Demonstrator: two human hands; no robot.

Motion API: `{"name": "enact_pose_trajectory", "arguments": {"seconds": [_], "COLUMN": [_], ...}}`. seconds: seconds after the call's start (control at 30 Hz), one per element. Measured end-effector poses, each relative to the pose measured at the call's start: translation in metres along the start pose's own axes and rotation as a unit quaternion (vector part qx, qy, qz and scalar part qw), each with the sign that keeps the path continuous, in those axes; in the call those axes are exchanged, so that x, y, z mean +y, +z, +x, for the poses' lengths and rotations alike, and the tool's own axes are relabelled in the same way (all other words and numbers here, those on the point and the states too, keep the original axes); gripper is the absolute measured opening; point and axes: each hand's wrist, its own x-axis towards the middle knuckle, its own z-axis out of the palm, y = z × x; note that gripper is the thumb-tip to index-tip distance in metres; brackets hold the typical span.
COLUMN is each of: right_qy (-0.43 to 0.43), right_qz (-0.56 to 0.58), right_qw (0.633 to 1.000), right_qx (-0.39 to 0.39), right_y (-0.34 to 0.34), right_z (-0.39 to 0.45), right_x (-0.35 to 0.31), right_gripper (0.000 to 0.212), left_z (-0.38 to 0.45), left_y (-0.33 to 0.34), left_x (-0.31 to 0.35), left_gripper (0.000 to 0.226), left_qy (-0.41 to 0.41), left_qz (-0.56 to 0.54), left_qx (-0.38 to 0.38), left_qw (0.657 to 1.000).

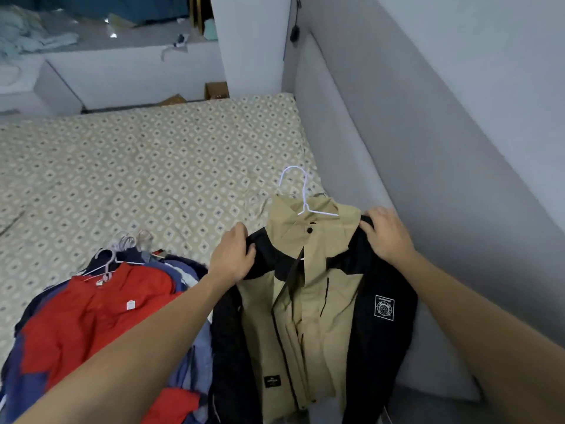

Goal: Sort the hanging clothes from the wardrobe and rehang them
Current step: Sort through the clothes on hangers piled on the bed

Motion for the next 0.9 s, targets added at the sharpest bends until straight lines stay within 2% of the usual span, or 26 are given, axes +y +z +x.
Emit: {"name": "enact_pose_trajectory", "arguments": {"seconds": [0.2,0.4,0.5,0.63,0.7,0.83,0.9], "right_qy": [0.022,-0.004,-0.041,-0.102,-0.125,-0.183,-0.191], "right_qz": [-0.019,-0.035,-0.008,0.030,0.045,0.061,0.067], "right_qw": [1.000,0.999,0.999,0.994,0.990,0.978,0.975], "right_qx": [0.006,0.016,-0.001,-0.036,-0.051,-0.082,-0.096], "right_y": [0.045,0.074,0.085,0.104,0.118,0.159,0.184], "right_z": [0.054,0.065,0.062,0.050,0.039,0.010,-0.006], "right_x": [0.011,-0.011,-0.055,-0.136,-0.181,-0.274,-0.316], "right_gripper": [0.024,0.018,0.021,0.037,0.038,0.036,0.038], "left_z": [0.068,0.067,0.047,0.010,-0.014,-0.066,-0.089], "left_y": [0.034,0.026,0.005,-0.031,-0.048,-0.072,-0.082], "left_x": [-0.009,-0.035,-0.059,-0.106,-0.140,-0.229,-0.278], "left_gripper": [0.034,0.042,0.044,0.041,0.042,0.058,0.057], "left_qy": [-0.037,-0.026,-0.029,-0.056,-0.067,-0.107,-0.132], "left_qz": [0.001,0.025,0.045,0.058,0.071,0.092,0.107], "left_qx": [-0.032,-0.027,-0.020,0.011,0.024,0.029,0.020], "left_qw": [0.999,0.999,0.998,0.997,0.995,0.990,0.985]}}
